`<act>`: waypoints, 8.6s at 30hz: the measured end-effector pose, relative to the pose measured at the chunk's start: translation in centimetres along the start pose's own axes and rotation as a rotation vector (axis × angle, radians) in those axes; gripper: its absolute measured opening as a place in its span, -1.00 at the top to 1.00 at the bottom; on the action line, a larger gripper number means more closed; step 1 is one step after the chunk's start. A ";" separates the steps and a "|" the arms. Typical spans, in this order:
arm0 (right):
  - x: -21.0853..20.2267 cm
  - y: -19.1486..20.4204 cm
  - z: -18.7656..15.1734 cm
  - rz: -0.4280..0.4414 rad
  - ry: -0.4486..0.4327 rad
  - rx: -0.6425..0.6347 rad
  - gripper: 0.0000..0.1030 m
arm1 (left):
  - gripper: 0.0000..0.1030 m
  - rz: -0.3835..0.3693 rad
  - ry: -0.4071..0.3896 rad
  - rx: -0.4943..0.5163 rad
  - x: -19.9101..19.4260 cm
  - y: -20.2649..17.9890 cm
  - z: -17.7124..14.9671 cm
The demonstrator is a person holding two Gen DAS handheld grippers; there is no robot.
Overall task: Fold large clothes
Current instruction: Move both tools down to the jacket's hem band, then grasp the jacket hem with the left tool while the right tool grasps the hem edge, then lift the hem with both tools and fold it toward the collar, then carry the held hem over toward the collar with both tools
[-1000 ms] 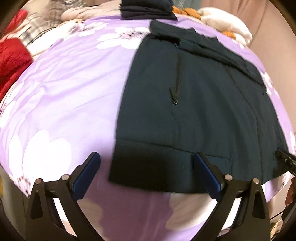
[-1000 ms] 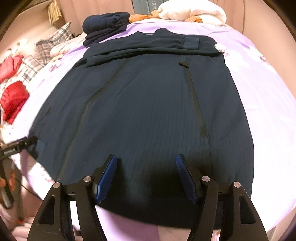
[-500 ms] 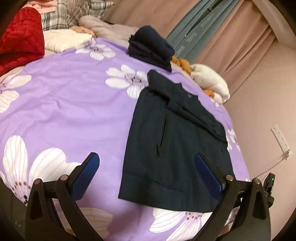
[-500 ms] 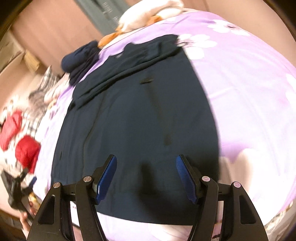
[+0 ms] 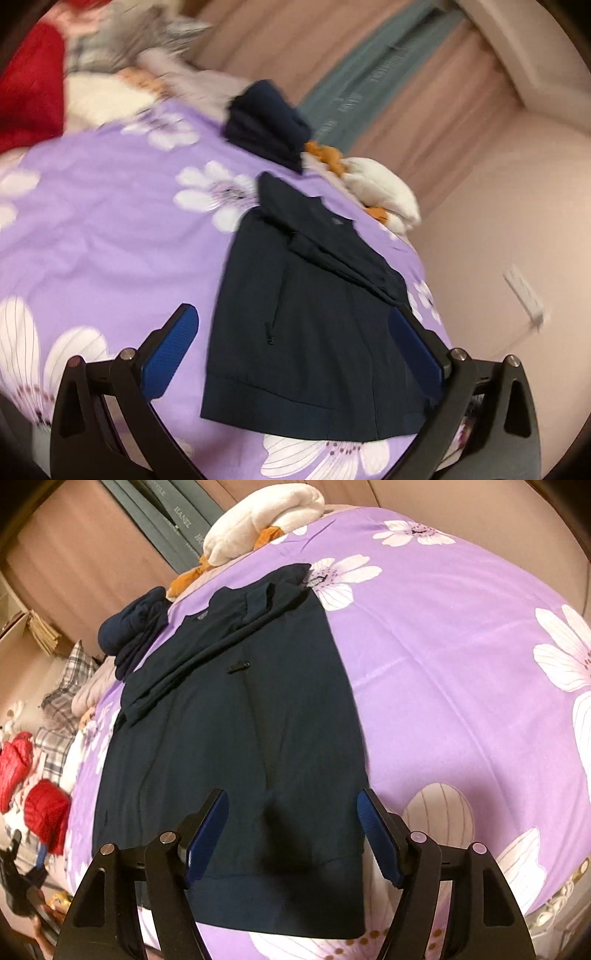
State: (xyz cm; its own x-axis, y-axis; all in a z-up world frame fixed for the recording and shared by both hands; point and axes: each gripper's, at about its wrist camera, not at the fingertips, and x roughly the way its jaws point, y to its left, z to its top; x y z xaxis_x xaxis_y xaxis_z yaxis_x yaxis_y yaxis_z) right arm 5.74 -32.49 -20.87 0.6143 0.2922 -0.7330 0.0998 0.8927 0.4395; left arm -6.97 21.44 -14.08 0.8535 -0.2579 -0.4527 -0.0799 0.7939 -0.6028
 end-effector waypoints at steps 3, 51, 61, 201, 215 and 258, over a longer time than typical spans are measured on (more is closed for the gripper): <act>-0.2 -0.3 0.0 -0.010 0.001 -0.002 -0.43 | -0.99 0.082 -0.049 0.012 -0.6 0.0 0.0; 2.6 -2.2 0.7 0.200 0.150 0.036 -0.49 | -0.97 -0.176 0.471 -0.145 10.5 4.4 -2.3; 4.2 -2.5 1.8 0.313 0.142 0.122 -0.50 | -0.97 -0.266 0.545 -0.128 13.8 3.2 -1.9; -10.2 5.2 1.6 0.620 -0.129 -0.266 0.75 | 0.82 -0.364 0.324 -0.033 -0.9 -4.0 -1.1; -8.4 5.0 3.6 0.629 -0.129 -0.182 0.75 | 0.81 -0.364 0.287 -0.090 1.1 -3.1 1.7; -1.6 6.8 11.7 0.553 -0.185 -0.070 0.75 | 0.81 -0.272 0.232 -0.082 11.9 -2.7 10.8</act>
State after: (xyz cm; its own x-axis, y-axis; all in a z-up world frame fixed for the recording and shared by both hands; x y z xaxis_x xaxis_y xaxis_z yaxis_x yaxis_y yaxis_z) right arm 14.56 -30.88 -10.65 0.6873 0.6620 -0.2988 -0.3224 0.6467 0.6913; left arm 8.98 22.18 -10.69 0.7107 -0.5786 -0.4002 0.0848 0.6351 -0.7678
